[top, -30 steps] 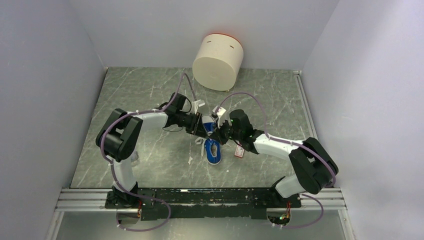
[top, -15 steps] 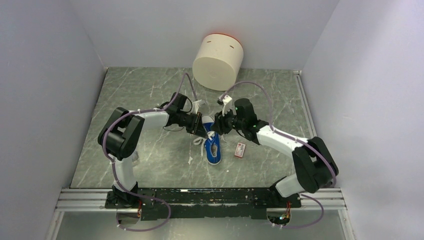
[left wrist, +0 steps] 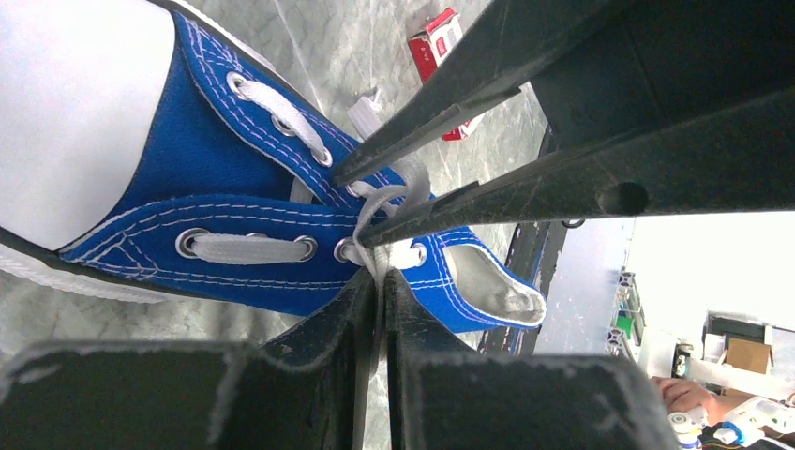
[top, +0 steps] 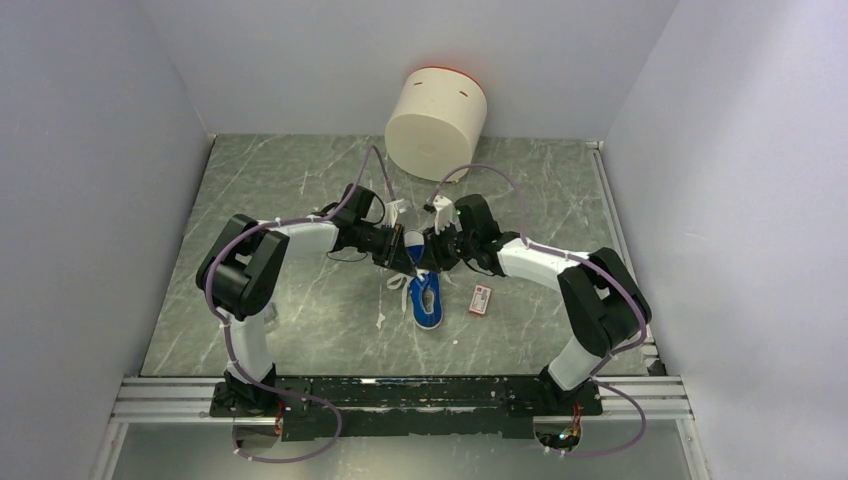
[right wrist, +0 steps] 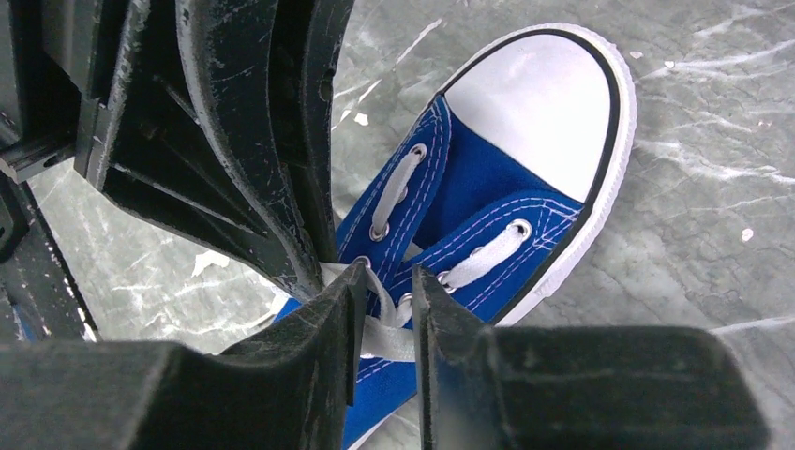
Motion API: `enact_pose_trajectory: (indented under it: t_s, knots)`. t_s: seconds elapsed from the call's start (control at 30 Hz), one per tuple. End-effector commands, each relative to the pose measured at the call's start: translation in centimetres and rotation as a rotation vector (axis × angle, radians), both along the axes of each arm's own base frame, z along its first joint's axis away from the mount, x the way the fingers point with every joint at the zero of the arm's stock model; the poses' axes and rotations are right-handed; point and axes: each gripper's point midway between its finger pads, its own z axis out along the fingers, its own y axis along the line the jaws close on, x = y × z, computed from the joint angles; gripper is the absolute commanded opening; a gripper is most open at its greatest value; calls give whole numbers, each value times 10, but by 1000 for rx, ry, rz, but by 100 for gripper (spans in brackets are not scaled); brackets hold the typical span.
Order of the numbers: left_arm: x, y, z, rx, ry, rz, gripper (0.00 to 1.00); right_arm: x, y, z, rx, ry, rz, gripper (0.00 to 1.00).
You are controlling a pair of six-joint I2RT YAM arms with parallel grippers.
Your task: Tie the shoes
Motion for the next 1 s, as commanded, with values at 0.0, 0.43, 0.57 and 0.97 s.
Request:
enact_pose_trajectory:
  t_s: [0.0, 0.43, 0.57, 0.97]
  knots:
    - [1, -5, 5, -20, -21, -28, 15, -2, -2, 0, -19, 7, 30, 23]
    - [14, -8, 7, -7, -60, 3, 9, -28, 3, 33, 98, -3, 99, 0]
    - [17, -9, 9, -18, -69, 18, 5, -33, 3, 33, 119, 7, 94, 0]
    - [19, -20, 27, -140, -66, 69, 5, -44, 17, 42, 239, 80, 122, 0]
